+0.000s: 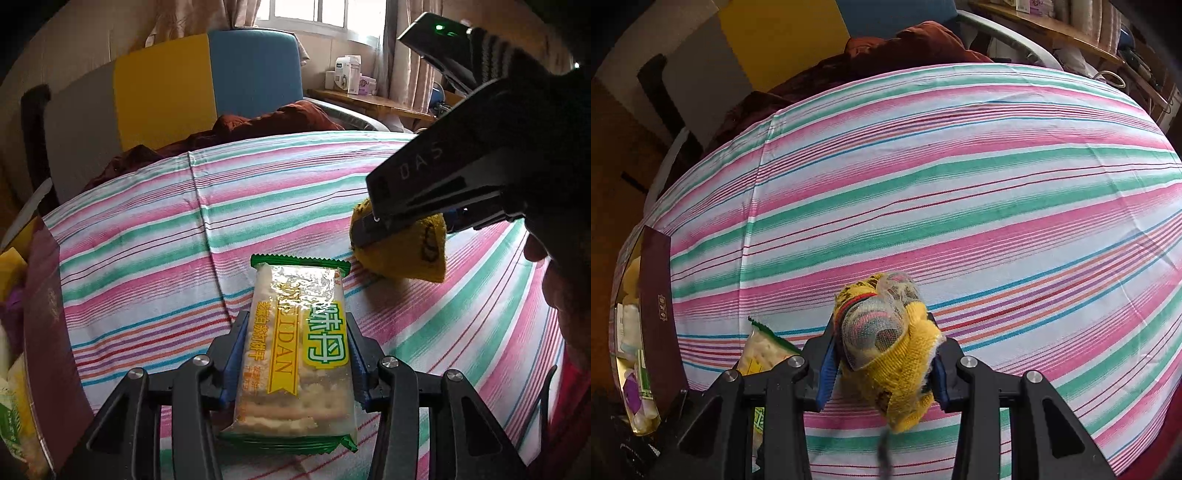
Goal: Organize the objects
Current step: 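Carry the WEIDAN bag and yellow item over to the gold tray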
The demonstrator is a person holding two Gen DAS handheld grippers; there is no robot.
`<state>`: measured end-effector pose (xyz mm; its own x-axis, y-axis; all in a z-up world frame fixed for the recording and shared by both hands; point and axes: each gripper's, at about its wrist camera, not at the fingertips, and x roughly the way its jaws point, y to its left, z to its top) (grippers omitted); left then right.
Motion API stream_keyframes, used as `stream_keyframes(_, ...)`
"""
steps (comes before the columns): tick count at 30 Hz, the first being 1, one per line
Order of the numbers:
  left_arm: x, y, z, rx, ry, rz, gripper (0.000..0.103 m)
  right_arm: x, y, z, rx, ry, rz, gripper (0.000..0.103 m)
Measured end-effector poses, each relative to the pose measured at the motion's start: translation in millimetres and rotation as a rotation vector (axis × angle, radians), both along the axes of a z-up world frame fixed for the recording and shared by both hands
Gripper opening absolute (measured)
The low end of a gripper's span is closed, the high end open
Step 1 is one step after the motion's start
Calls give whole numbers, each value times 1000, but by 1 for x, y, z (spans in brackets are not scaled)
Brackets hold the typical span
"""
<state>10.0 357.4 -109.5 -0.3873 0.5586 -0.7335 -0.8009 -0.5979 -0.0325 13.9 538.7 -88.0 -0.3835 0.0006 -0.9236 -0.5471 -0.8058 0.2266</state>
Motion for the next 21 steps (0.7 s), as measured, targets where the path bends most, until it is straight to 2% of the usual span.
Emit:
stream_keyframes(9,15,-26,5,7,-15,4,47,-7,-16,4,16,21,76,41)
stream_keyframes(12,21,-35,9,15,-36,-2,47,2,-18,8,25,18,95,41)
stream_keyframes(21,34,-83,51,87,2,-13,47,-5,-29,3,76,-16,133,41)
